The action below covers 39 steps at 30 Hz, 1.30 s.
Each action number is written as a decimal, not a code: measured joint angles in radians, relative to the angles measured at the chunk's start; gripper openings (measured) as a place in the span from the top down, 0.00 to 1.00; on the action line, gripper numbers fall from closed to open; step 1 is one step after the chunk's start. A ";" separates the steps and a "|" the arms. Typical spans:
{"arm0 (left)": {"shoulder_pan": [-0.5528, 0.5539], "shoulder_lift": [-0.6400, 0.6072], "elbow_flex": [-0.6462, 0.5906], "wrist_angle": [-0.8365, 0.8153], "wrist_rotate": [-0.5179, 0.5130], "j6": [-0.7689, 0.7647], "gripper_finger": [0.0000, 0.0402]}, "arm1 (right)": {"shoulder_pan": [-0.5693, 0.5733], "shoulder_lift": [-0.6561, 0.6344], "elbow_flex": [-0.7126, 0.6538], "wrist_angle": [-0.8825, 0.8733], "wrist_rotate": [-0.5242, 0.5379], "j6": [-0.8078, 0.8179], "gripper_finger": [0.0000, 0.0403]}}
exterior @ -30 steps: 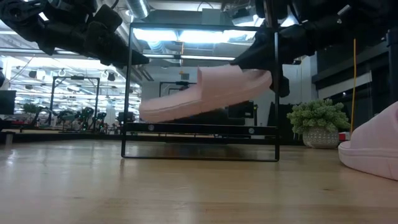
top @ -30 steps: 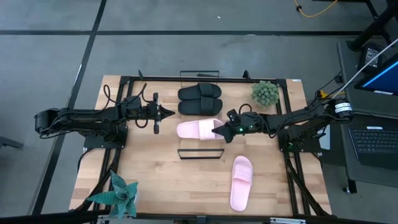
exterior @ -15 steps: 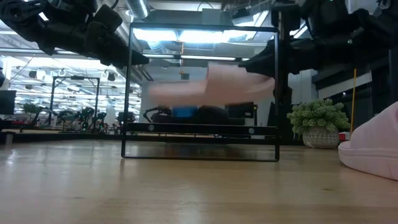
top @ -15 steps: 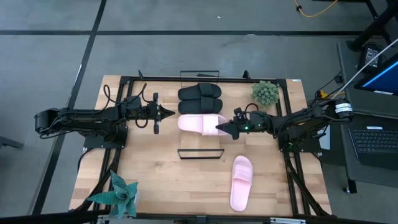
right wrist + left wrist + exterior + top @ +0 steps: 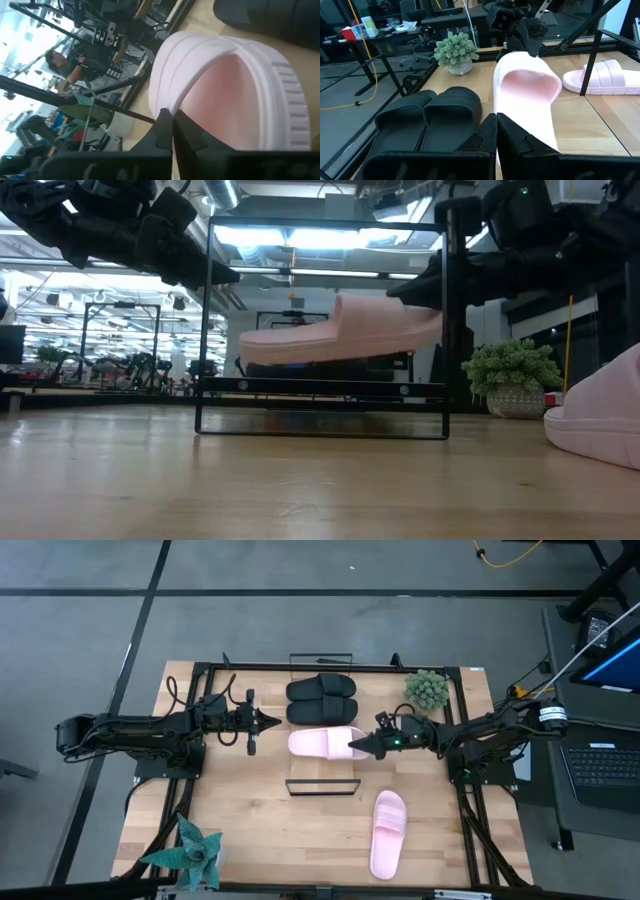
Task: Pick and place slides into the shelf
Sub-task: Put the top pink slide on the shelf
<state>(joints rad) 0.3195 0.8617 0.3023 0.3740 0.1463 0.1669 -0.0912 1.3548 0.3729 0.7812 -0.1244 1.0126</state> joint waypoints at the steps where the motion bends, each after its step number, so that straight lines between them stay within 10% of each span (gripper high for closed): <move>1: 0.000 0.000 0.000 0.000 0.000 0.000 1.00 | -0.005 0.000 0.000 0.000 -0.007 0.011 1.00; 39: 0.000 0.000 0.000 -0.005 -0.004 0.001 1.00 | -0.084 0.111 0.074 -0.013 -0.122 0.082 1.00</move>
<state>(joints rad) 0.3195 0.8616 0.3023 0.3695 0.1421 0.1677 -0.1749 1.4658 0.4469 0.7677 -0.2462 1.0944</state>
